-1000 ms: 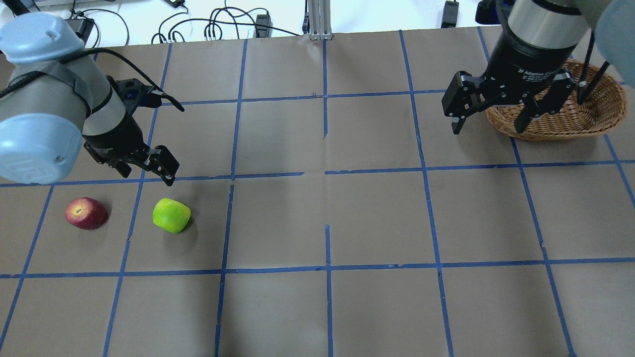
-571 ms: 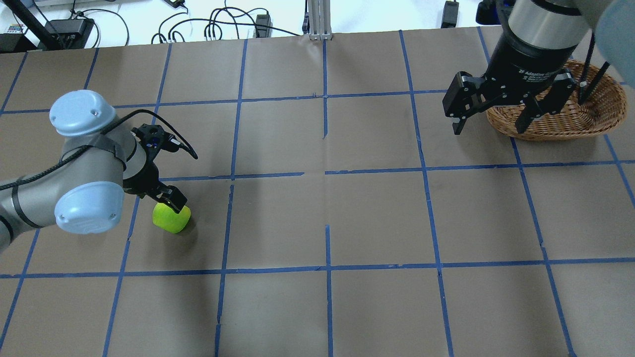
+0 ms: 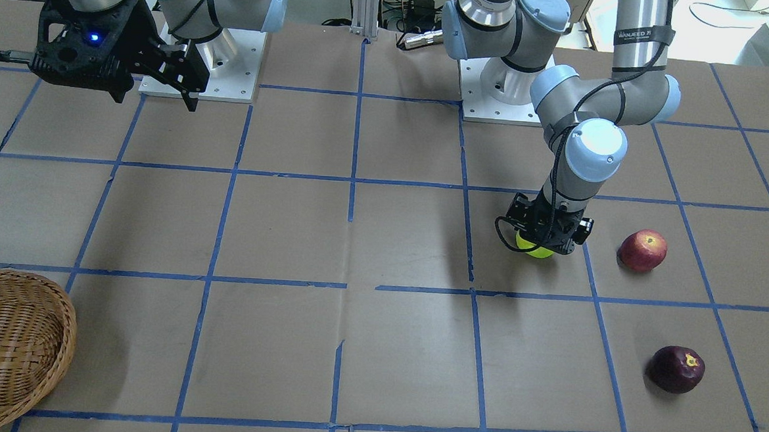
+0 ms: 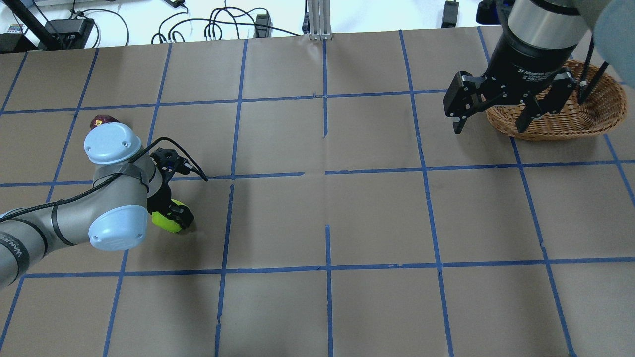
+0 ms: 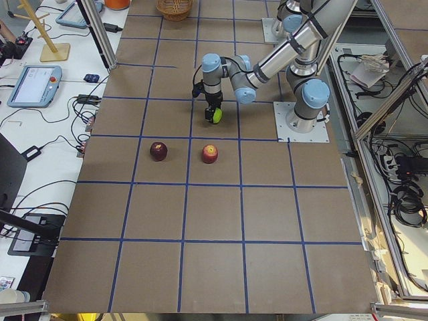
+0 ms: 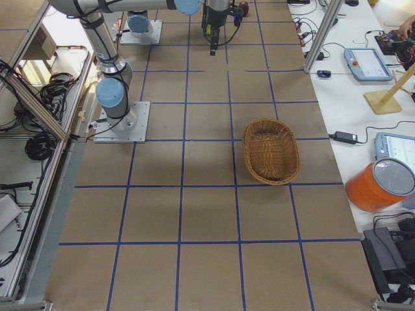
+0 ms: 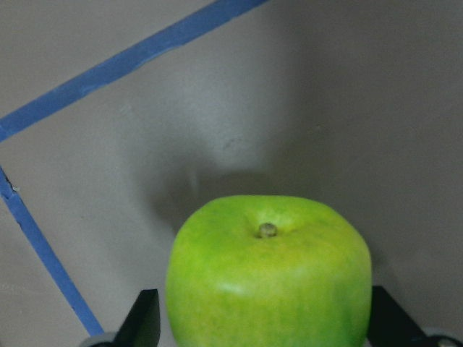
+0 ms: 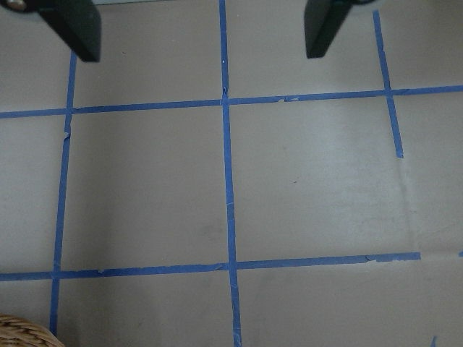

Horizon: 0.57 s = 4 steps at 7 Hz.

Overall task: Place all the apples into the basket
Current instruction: 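Close the left gripper on the green apple, then carry the green apple to the table center and release it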

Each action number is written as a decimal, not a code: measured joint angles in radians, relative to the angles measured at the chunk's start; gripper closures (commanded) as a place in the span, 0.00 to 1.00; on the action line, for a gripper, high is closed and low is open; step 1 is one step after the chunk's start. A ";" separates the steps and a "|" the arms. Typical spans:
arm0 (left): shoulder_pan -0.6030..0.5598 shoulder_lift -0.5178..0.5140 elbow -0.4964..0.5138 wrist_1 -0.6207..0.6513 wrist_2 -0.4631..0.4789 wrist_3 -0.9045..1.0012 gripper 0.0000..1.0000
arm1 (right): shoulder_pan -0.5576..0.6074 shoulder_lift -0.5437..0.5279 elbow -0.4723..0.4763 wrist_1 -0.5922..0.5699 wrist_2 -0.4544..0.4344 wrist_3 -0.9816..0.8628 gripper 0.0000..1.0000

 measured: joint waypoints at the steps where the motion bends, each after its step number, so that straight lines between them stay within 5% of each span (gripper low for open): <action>1: -0.002 -0.006 0.021 -0.009 -0.003 -0.033 0.66 | 0.000 0.000 0.000 -0.001 0.000 0.003 0.00; 4: -0.114 -0.020 0.216 -0.228 -0.122 -0.445 0.66 | -0.006 0.003 -0.002 -0.021 0.002 0.009 0.00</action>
